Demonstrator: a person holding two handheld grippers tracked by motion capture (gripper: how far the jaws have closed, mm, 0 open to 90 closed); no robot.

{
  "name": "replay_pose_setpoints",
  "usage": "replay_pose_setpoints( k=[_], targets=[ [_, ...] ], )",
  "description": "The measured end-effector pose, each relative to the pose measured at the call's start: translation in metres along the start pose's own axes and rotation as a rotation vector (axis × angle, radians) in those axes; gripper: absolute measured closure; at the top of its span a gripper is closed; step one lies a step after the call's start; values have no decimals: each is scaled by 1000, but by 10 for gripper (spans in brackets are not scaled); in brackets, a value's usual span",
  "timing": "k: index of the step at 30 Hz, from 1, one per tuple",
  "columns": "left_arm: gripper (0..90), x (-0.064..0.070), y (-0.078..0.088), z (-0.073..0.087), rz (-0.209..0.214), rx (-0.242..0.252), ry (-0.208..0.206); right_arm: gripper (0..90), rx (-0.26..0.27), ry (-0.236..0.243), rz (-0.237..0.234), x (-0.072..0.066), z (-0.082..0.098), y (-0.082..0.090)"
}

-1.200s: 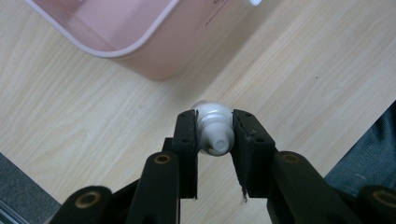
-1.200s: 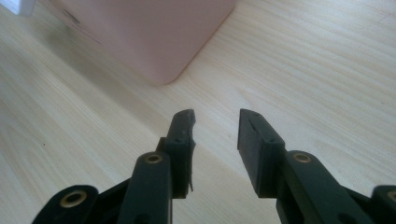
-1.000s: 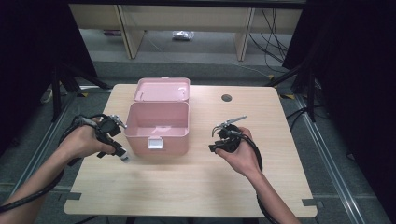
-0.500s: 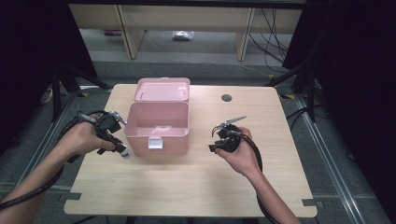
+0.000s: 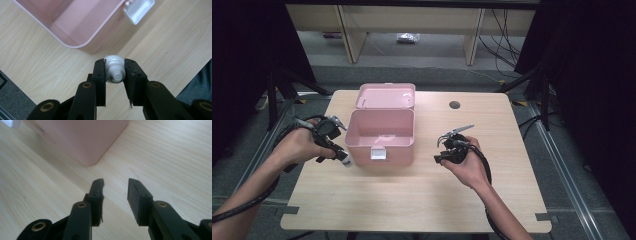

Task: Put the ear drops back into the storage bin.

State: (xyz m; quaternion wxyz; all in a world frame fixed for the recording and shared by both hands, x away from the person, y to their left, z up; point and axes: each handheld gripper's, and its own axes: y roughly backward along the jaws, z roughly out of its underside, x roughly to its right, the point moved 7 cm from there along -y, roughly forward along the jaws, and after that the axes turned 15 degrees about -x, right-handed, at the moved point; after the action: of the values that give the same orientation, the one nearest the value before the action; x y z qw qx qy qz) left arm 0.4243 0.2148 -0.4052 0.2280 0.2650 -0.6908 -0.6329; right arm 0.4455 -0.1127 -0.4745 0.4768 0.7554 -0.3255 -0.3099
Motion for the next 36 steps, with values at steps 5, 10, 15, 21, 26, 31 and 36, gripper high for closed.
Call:
replay_pose_setpoints(
  k=[5,10,15,21,26,31,36],
  targets=[
    [716,-2,5,-1,1,3,4,662,-2,1,-2,-1,0,-1],
    [716,-3,10,-1,2,18,21,660,-1,-3,-5,-1,0,-1],
    [716,-4,12,-2,-1,31,23,660,-4,-3,-7,-2,1,-1],
    [716,-5,15,-2,-5,29,21,660,-2,-2,-7,-1,1,-1],
    [716,-6,20,-3,-14,36,17,660,-2,-3,-3,-1,1,-1],
    [716,-7,25,-5,-21,49,15,660,1,-7,-3,-1,1,0],
    [716,-8,30,-6,-25,51,11,660,1,-3,-7,-2,1,0]
  ],
)
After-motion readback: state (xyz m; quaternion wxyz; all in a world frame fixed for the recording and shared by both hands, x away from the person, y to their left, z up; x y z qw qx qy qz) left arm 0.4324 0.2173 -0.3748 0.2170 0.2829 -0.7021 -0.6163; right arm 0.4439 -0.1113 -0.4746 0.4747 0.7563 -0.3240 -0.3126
